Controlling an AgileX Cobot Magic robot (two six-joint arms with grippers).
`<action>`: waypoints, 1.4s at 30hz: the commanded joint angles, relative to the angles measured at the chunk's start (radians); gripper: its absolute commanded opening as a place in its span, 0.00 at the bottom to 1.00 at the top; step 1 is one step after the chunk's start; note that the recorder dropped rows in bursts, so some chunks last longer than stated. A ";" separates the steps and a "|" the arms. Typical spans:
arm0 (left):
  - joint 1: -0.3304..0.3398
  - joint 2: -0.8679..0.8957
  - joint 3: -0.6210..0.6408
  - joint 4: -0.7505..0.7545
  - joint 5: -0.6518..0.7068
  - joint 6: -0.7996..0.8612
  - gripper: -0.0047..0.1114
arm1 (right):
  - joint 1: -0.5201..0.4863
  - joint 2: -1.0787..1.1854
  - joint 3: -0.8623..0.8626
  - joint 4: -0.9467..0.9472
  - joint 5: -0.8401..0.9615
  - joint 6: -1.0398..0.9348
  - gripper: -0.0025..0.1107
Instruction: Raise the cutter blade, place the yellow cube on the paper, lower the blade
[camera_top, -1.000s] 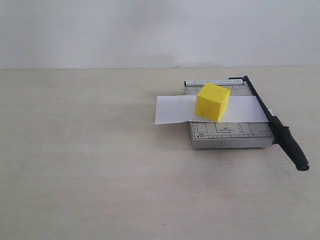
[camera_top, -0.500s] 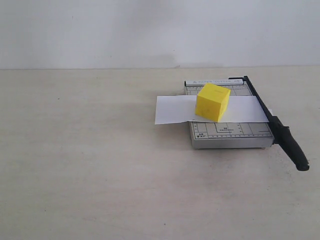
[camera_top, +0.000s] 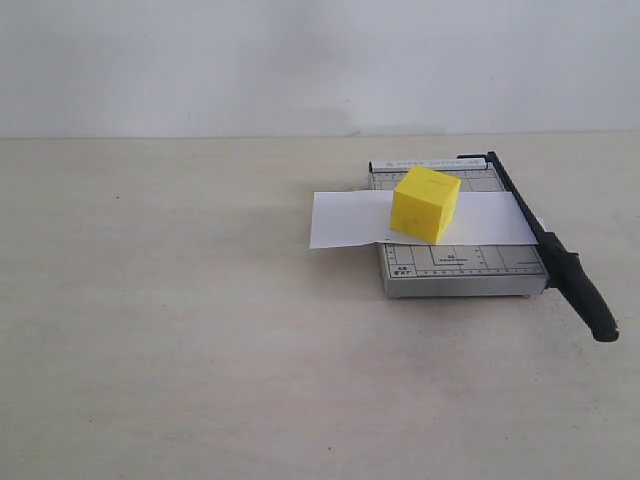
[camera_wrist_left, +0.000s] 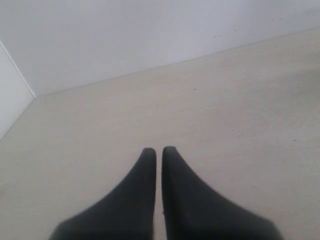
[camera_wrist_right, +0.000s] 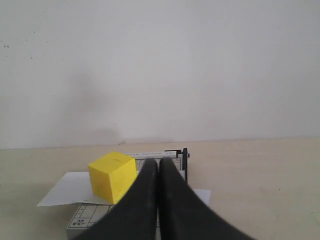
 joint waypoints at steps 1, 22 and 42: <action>0.004 -0.004 0.004 -0.006 -0.002 -0.001 0.08 | 0.001 -0.004 0.005 0.052 0.007 -0.130 0.02; 0.004 -0.004 0.004 -0.006 -0.002 -0.001 0.08 | 0.001 -0.004 0.005 0.049 0.007 -0.092 0.02; 0.004 -0.004 0.004 -0.006 -0.002 -0.001 0.08 | 0.001 -0.004 0.005 0.049 0.001 -0.092 0.02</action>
